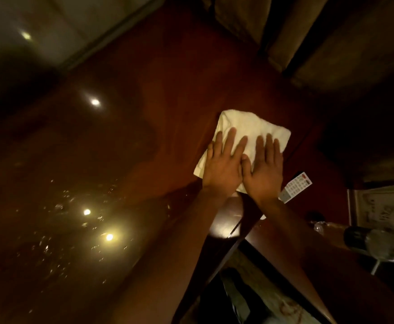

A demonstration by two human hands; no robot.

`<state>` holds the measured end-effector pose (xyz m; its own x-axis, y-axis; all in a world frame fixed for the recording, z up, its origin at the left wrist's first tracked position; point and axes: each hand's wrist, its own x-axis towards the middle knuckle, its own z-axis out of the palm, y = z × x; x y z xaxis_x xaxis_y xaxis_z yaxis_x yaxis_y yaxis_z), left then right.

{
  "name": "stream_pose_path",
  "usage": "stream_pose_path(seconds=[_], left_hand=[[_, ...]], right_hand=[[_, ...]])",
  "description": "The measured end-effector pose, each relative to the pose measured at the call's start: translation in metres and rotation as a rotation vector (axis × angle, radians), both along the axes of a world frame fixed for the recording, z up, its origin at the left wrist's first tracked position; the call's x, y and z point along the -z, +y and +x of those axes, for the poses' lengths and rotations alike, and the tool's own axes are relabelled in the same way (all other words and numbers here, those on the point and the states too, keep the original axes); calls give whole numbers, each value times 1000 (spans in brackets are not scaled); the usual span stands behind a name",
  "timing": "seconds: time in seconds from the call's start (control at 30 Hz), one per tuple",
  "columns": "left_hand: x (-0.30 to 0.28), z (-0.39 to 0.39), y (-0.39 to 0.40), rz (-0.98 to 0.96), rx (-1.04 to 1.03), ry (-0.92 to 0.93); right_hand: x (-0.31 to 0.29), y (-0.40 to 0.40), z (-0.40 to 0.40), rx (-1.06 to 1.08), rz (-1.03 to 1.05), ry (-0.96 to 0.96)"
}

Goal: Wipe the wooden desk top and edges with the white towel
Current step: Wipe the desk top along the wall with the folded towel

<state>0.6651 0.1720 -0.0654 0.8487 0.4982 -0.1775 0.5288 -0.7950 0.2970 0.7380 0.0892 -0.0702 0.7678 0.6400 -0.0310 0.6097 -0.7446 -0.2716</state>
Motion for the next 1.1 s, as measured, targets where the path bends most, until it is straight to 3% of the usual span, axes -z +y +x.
stream_pose_path(seconds=[0.63,1.1], left_hand=[[-5,-224,-45,-10,-152,31],[-1,-205,6,5,-215,1]], right_hand=[[-1,-33,-208,-166,-44,8],[1,23,-174,-312,-124,-15]])
